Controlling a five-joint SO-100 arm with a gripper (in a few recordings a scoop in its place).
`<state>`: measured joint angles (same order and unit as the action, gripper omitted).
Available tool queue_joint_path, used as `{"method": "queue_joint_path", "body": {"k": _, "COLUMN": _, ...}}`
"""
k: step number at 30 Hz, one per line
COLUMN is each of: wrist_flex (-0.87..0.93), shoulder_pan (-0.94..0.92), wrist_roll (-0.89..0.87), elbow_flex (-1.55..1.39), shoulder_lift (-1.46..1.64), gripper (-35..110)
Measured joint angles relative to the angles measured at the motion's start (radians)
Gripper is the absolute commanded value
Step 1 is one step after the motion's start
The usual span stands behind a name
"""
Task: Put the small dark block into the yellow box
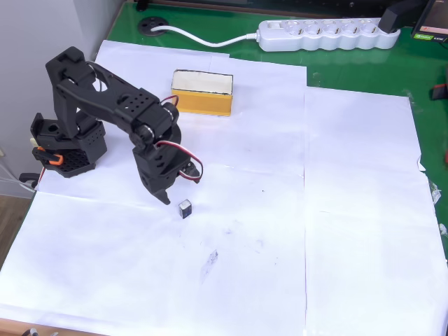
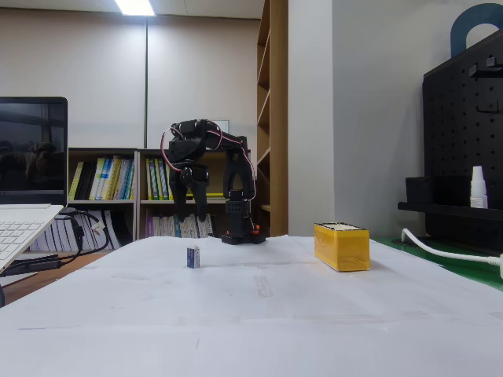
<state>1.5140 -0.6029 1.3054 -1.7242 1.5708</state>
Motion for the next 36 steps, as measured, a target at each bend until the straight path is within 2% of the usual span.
{"method": "queue_joint_path", "body": {"k": 24, "wrist_flex": -0.081, "shoulder_pan": -0.015, "wrist_roll": 0.086, "elbow_flex": 0.0, "shoulder_lift": 0.156, "gripper": 27}}
{"method": "queue_joint_path", "body": {"k": 36, "wrist_flex": -0.196, "shoulder_pan": 0.005, "wrist_roll": 0.117, "elbow_flex": 0.106, "shoulder_lift": 0.158, "gripper": 27}}
